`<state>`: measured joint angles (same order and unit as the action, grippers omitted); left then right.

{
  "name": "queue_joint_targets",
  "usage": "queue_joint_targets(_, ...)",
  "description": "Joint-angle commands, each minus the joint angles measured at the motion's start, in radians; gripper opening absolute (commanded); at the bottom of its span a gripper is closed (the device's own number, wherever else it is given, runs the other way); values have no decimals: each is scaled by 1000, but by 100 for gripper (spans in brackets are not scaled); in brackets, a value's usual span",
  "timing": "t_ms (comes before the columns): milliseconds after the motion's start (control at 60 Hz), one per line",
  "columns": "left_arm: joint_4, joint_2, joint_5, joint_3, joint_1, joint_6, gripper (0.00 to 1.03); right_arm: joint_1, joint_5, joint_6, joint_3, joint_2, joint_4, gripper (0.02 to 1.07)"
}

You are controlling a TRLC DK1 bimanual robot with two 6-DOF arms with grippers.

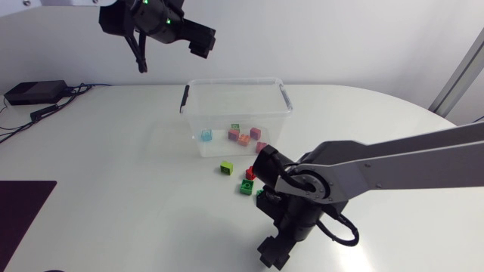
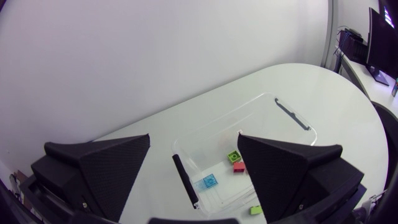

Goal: Place the duplo bricks in the container

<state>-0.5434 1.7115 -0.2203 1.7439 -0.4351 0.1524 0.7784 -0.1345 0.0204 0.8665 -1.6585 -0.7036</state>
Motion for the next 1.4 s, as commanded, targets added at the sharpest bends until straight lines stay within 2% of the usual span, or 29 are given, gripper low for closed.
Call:
queue_joint_targets(0, -6, -61, -14, -46, -4, -30, 98, 10, -5, -31, 3, -23, -7, 77)
queue_joint_targets(50, -6, -82, -16, -61, -4, -28, 98, 10, -5, -33, 3, -24, -4, 70)
queue_joint_targets(150, -20, -153, -21, -118, 1, -25, 98, 5, -8, -33, 3, -29, 3, 49)
queue_joint_targets(217, -32, -193, -21, -156, 7, -22, 98, 5, -13, -34, 5, -29, 3, 42)
queue_joint_targets(333, -56, -271, -21, -262, 6, -8, 98, -10, -13, -34, 12, -26, 4, 23)
queue_joint_targets(517, -81, -369, -14, -457, -68, 56, 98, -87, -13, -22, 14, 66, -7, 22)
queue_joint_targets(650, -81, -395, 22, -570, -108, 101, 98, -149, -13, -13, 34, 144, -25, 22)
queue_joint_targets(833, -70, -389, 79, -676, -143, 162, 98, -261, -14, 12, 155, 246, -94, 22)
queue_joint_targets(1133, -15, -181, 114, -687, -168, 115, 98, -366, -42, 12, 359, 278, -155, 22)
queue_joint_targets(1383, 17, 13, 219, -624, -165, 39, 98, -383, -53, -2, 470, 266, -163, 22)
